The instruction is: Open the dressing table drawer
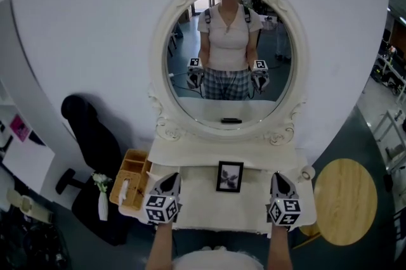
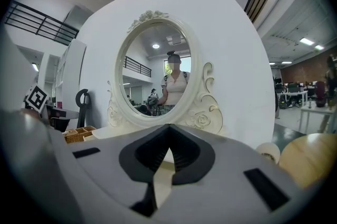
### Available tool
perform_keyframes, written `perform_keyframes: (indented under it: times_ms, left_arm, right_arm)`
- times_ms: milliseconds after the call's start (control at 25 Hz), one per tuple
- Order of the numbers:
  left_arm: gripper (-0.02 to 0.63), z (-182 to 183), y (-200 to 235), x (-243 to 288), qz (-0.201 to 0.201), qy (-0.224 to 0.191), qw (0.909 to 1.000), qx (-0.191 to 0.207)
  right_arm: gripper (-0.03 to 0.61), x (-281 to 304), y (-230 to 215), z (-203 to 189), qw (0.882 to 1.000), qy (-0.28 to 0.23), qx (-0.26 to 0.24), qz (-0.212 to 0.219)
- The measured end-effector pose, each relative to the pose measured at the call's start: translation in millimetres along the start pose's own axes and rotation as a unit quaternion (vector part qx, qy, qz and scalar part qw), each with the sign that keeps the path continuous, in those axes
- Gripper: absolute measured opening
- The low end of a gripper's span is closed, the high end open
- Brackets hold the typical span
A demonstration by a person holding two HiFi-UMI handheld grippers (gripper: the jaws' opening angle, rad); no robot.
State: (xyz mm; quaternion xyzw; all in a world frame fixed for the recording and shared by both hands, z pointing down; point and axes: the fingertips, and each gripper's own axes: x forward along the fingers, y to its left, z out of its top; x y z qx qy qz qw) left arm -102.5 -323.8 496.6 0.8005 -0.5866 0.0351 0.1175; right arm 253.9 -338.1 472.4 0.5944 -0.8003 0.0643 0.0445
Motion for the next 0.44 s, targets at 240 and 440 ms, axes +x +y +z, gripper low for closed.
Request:
perform_keyframes:
  times_ms: [240, 440]
  left_arm:
    - [0.026, 0.0, -5.9, -4.2, -0.003, -0.001, 1.0, 0.001]
    - [0.026, -3.3, -0.3, 1.3, -0.005, 0.0, 1.0, -0.001]
  right_arm:
    - [0.014, -6.0, 0.7, 0.9, 1.0, -0.003, 0.0, 0.0]
    - [0.014, -0.1, 2.7, -5.1, 1.0, 0.001, -0.001, -0.002]
